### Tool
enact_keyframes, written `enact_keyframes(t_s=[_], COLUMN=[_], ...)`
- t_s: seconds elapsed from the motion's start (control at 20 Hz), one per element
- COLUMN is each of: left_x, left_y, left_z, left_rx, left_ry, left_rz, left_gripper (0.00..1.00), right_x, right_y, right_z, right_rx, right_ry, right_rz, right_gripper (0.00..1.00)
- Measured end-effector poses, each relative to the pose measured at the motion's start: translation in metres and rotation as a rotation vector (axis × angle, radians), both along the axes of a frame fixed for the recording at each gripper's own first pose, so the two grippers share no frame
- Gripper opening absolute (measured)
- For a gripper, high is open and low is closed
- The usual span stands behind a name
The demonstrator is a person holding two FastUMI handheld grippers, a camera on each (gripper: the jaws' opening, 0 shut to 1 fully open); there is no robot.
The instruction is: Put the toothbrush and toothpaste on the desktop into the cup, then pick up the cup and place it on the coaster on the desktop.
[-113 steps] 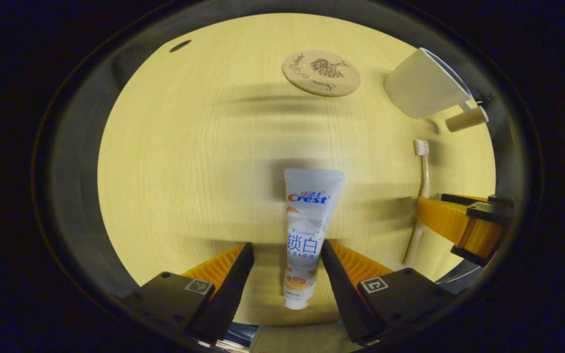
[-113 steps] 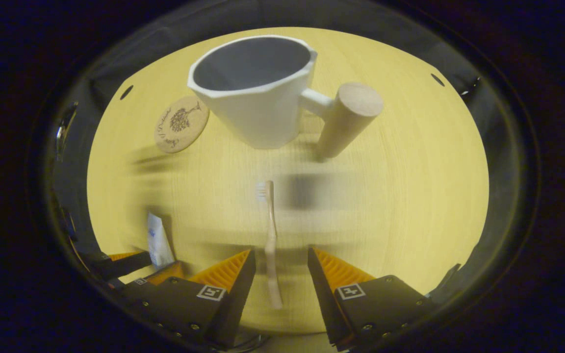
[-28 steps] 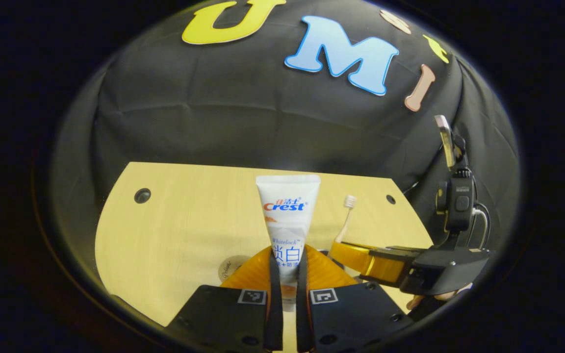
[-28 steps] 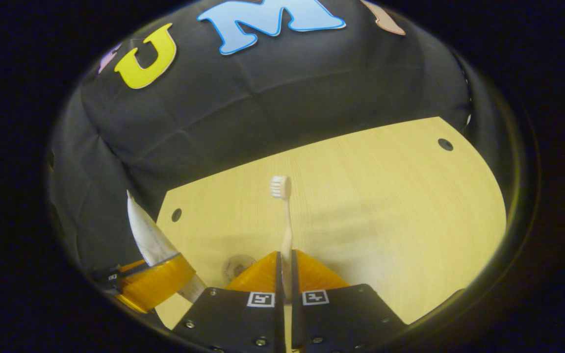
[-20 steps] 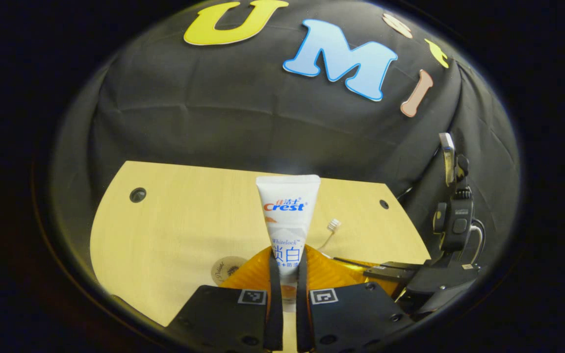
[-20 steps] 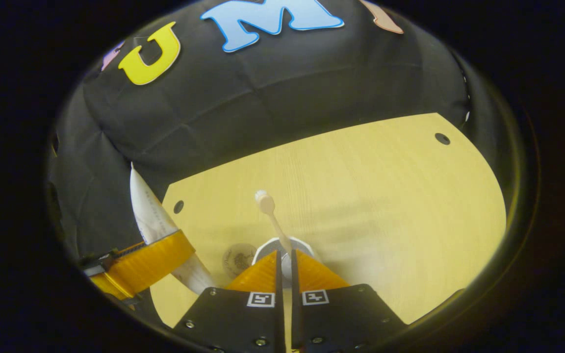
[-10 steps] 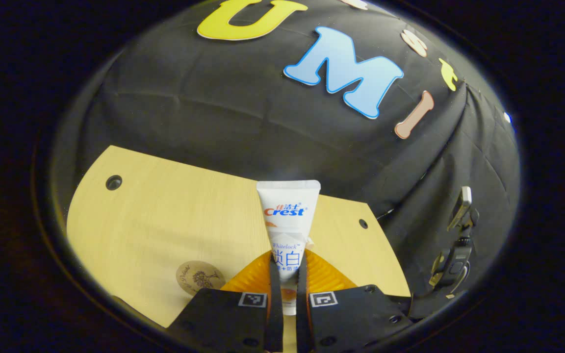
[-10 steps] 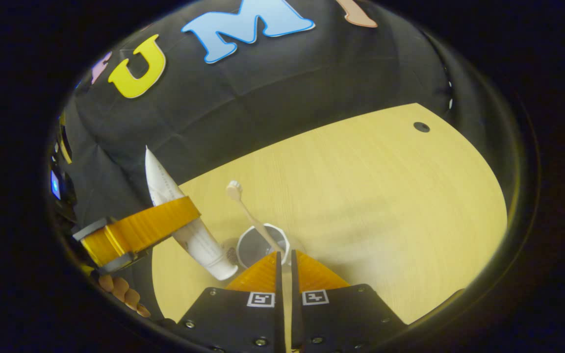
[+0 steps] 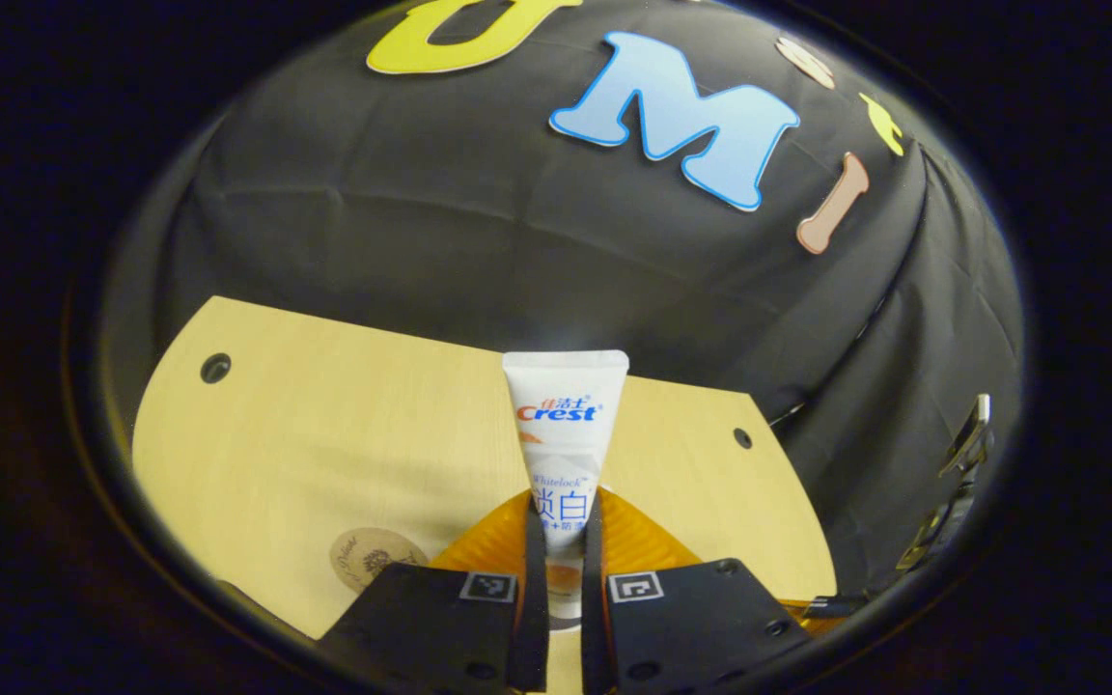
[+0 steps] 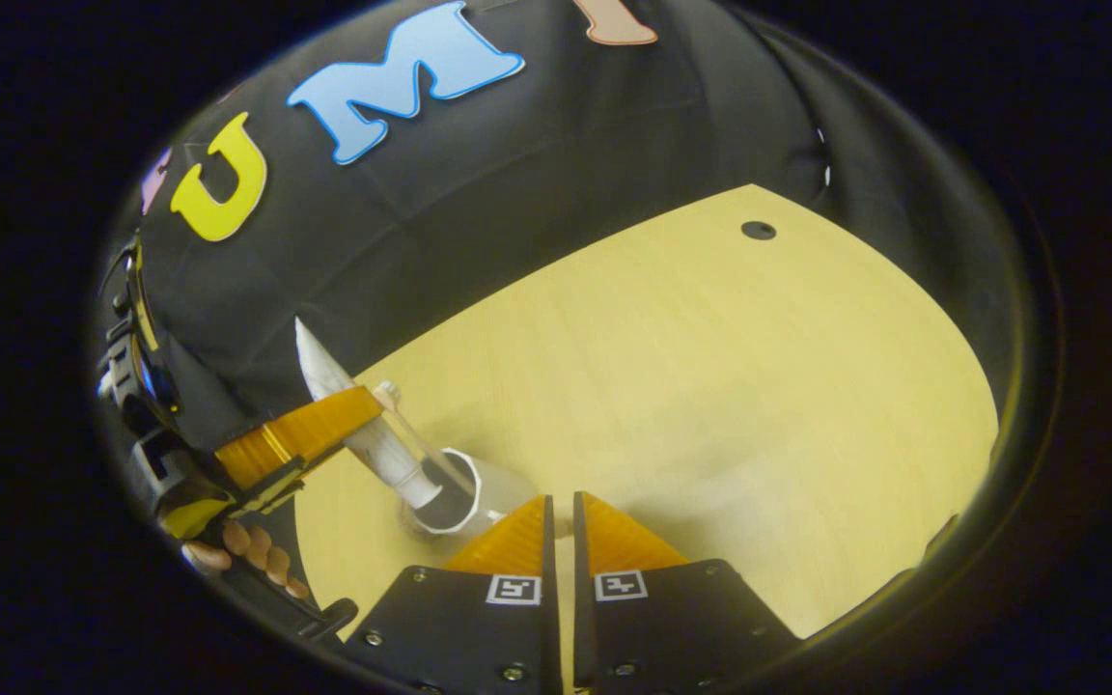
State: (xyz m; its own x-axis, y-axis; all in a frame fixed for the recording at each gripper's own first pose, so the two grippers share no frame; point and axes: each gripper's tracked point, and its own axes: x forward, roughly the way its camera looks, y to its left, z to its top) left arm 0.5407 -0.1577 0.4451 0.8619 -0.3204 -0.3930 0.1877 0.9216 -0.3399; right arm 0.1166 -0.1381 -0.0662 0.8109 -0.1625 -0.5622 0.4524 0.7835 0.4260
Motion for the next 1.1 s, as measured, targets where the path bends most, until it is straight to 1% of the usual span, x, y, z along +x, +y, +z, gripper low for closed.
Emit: enact_keyframes(t_s=[0.05,0.1,0.15,0.25,0.3,0.35,0.4,0.45,0.5,0.55,0.6,0.65,0.7,0.8,0.85,1.05,1.1], left_x=[0.0,0.0,-0.001,-0.007,-0.006,-0.007,-0.006,-0.006,-0.007,-0.007,-0.009,-0.011,-0.013,-0.019,-0.022,-0.041,-0.045], left_y=[0.002,0.003,0.003,-0.001,-0.004,-0.001,0.001,0.002,0.004,0.004,0.006,0.007,0.009,0.014,0.016,0.028,0.037], left_z=[-0.002,-0.006,-0.008,-0.007,-0.01,-0.008,-0.008,-0.006,-0.004,-0.001,0.001,0.003,0.007,0.014,0.018,0.033,0.035], left_rx=[0.025,0.041,0.049,0.029,0.014,0.011,0.016,0.019,0.022,0.03,0.037,0.042,0.042,0.049,0.048,0.035,0.033], left_ry=[-0.006,-0.007,-0.005,0.005,0.009,0.008,0.001,-0.006,-0.013,-0.019,-0.025,-0.032,-0.04,-0.051,-0.059,-0.082,-0.083], left_rz=[0.007,0.009,0.012,-0.004,-0.012,-0.008,0.0,0.001,0.0,0.0,0.0,-0.001,-0.002,0.002,0.003,0.012,0.029], left_gripper=[0.18,0.24,0.27,0.27,0.32,0.44,0.52,0.55,0.54,0.55,0.52,0.55,0.54,0.55,0.53,0.54,0.53], right_x=[-0.001,-0.003,-0.003,-0.001,0.0,0.0,0.001,0.005,0.008,0.01,0.012,0.013,0.015,0.017,0.019,0.024,0.026], right_y=[-0.003,-0.006,-0.006,-0.007,-0.006,-0.005,-0.003,-0.002,0.0,0.004,0.007,0.008,0.01,0.017,0.02,0.027,0.03], right_z=[0.0,0.0,-0.001,-0.002,-0.001,-0.001,0.0,0.002,0.005,0.005,0.006,0.007,0.007,0.007,0.005,0.004,0.005], right_rx=[0.002,0.004,0.006,0.01,0.012,0.012,0.01,0.006,0.001,-0.008,-0.021,-0.038,-0.055,-0.084,-0.103,-0.164,-0.175], right_ry=[-0.001,0.001,0.003,0.003,0.002,0.0,0.0,-0.003,-0.004,-0.006,-0.004,-0.003,0.0,0.011,0.018,0.049,0.053], right_rz=[-0.007,-0.012,-0.015,-0.016,-0.013,-0.007,0.001,0.01,0.024,0.04,0.057,0.072,0.091,0.143,0.169,0.267,0.294], right_gripper=[0.06,0.06,0.06,0.06,0.06,0.06,0.06,0.06,0.06,0.06,0.06,0.06,0.06,0.06,0.05,0.05,0.05])
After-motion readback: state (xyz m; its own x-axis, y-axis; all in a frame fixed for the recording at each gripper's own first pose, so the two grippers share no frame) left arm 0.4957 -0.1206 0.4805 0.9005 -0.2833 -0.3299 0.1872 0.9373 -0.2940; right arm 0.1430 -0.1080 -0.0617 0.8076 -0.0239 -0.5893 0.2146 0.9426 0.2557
